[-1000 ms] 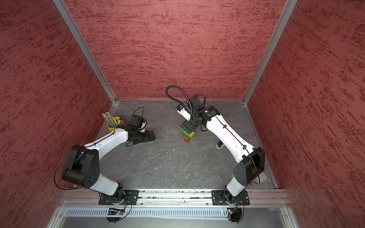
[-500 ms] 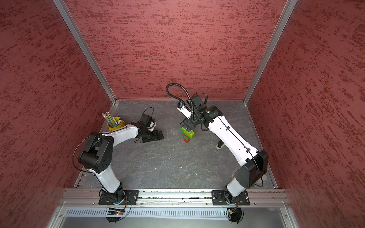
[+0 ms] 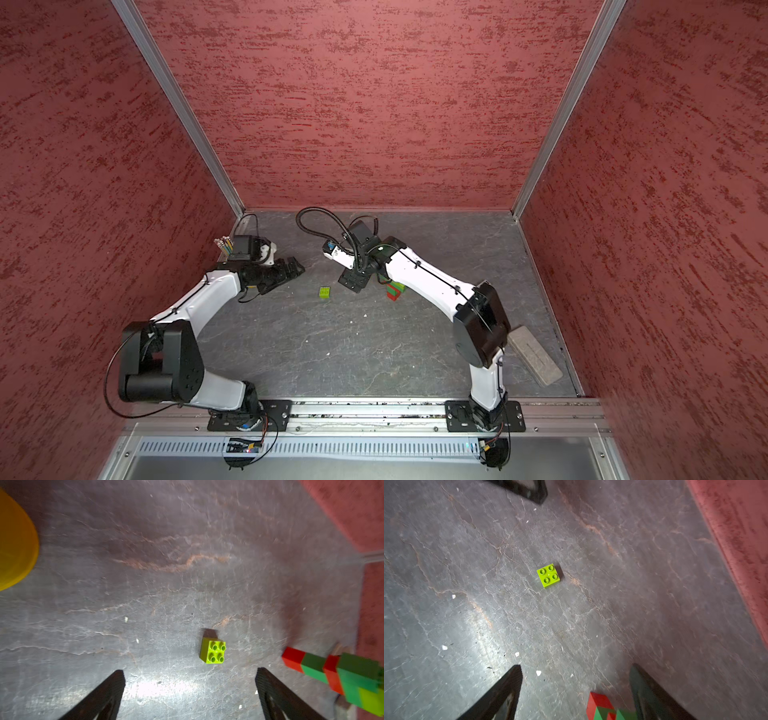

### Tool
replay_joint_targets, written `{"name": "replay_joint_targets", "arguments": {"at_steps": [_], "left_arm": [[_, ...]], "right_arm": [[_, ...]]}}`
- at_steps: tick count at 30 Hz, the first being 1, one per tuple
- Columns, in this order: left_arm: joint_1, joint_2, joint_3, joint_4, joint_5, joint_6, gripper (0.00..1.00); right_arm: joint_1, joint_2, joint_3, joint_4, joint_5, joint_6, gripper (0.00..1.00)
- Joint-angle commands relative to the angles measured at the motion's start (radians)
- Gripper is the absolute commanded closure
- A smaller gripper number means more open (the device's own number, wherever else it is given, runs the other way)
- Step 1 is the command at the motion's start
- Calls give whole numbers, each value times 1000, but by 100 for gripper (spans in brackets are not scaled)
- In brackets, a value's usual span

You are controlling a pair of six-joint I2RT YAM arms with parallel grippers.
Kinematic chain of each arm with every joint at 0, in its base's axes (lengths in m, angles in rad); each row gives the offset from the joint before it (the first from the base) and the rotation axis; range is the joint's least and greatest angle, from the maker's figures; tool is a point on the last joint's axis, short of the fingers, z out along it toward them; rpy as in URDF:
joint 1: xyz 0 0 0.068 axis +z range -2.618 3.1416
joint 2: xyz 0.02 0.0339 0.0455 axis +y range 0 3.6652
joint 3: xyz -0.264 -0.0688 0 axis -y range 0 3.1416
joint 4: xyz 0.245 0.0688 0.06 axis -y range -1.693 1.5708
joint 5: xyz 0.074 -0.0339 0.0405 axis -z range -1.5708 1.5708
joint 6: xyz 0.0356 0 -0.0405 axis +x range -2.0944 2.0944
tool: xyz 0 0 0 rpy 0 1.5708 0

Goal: Assemble a spoon with lego
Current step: Move the lego brick at the center of the board.

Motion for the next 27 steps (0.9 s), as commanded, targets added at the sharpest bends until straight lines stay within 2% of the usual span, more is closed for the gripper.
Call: {"name": "replay_joint_targets", "arguments": {"at_steps": [1,3,8,12,18,24,27], "left_arm": [[15,57,-28,24,152,-43,0],[8,105,-38,82,212,-74,0],[-49,216,-40,205,250,-127,0],[-120,299,-28,306,235,-187,0],[-185,404,-4,407,274,-266,0],[-258,373,-40,349,268,-274,0],[-313,326,-110,350,259,-302,0]], "right_arm": [[11,58,78,88,-47,-16,18],[10,71,118,98,-39,-4,18],[7,28,176,84,16,-8,16],[-7,-33,181,49,60,-9,15],[-34,-120,154,17,110,-22,14],[-66,-157,94,26,118,-32,14],[-67,-158,64,44,111,-38,14]]}}
